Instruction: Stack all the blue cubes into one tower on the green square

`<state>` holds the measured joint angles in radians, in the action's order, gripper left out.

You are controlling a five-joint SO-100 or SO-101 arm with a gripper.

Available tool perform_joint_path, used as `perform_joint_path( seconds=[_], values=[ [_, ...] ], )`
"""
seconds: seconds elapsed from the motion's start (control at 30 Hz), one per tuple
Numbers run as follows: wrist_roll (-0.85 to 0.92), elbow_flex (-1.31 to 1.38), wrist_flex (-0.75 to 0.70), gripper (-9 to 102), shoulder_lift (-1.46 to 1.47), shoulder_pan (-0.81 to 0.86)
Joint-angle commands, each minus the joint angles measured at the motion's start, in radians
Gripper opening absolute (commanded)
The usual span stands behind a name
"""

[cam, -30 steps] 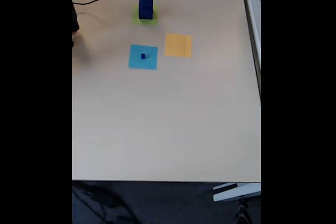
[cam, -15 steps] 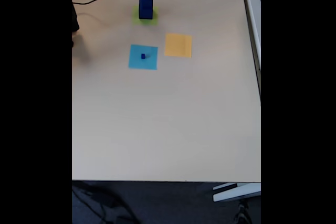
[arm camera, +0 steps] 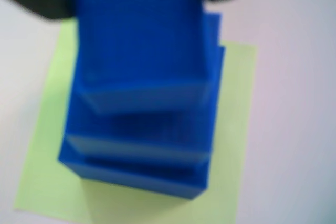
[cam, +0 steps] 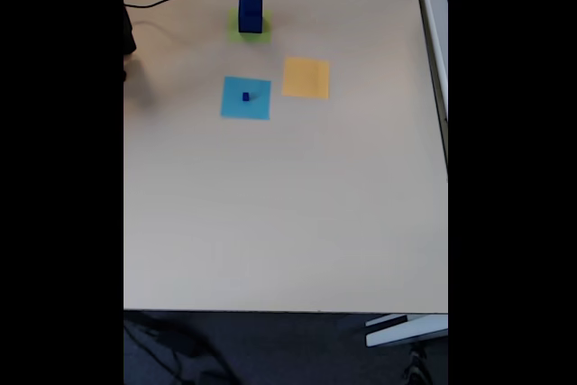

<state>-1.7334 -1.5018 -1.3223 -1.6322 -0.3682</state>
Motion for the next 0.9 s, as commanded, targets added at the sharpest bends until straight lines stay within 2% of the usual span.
perform_joint_path(
  seconds=[0.0,0.87],
  values=[
    [-0.009,0.066,-0.005,11,-0.006,0.0],
    [0.002,0.077,0.0,12,0.008,0.006]
  ],
)
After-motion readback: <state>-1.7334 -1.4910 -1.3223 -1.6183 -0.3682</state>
